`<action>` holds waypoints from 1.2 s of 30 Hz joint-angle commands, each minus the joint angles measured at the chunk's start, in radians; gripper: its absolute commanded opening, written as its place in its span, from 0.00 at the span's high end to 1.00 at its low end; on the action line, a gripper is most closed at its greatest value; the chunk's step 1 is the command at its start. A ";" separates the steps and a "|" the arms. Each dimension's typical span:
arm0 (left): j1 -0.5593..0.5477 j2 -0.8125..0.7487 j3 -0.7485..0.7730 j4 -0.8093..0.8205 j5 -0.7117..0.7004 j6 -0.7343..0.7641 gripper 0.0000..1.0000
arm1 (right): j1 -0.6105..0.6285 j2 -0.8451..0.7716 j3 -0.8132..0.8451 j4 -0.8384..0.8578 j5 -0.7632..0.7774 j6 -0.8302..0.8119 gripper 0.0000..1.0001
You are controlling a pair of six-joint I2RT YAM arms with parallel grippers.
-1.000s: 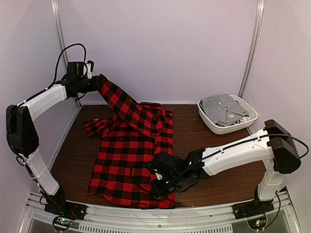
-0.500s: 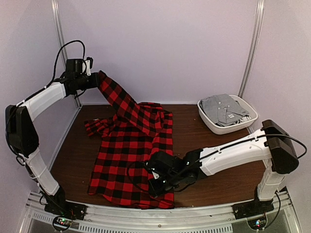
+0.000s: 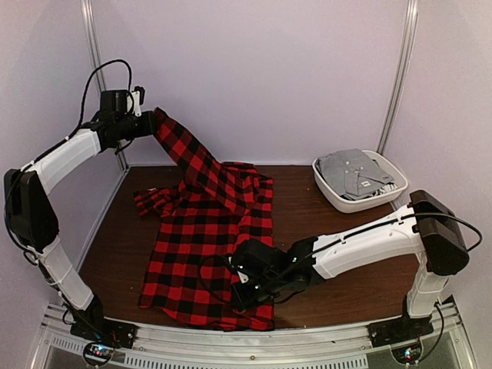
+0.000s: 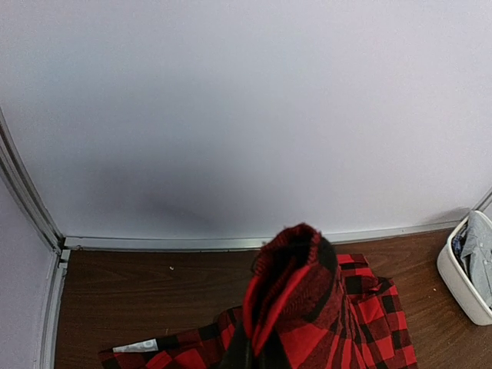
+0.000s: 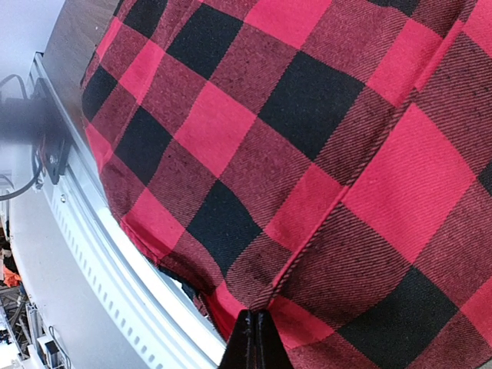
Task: Fold and stack the long sleeve shirts
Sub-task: Fold the flattened shirt at the center of the board.
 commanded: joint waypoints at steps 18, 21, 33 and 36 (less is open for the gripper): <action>0.006 -0.183 -0.326 0.107 0.005 -0.076 1.00 | -0.005 0.013 -0.023 0.071 -0.027 -0.019 0.85; 0.002 -0.183 -0.364 0.126 0.053 -0.083 1.00 | -0.014 -0.015 -0.015 0.065 -0.016 -0.031 0.68; -0.145 -0.166 -0.422 0.142 0.240 -0.045 1.00 | -0.244 -0.220 -0.030 0.010 0.135 -0.100 0.50; -0.219 -0.143 -0.428 0.132 0.245 -0.016 1.00 | -0.345 -0.284 -0.042 0.036 0.167 -0.099 0.51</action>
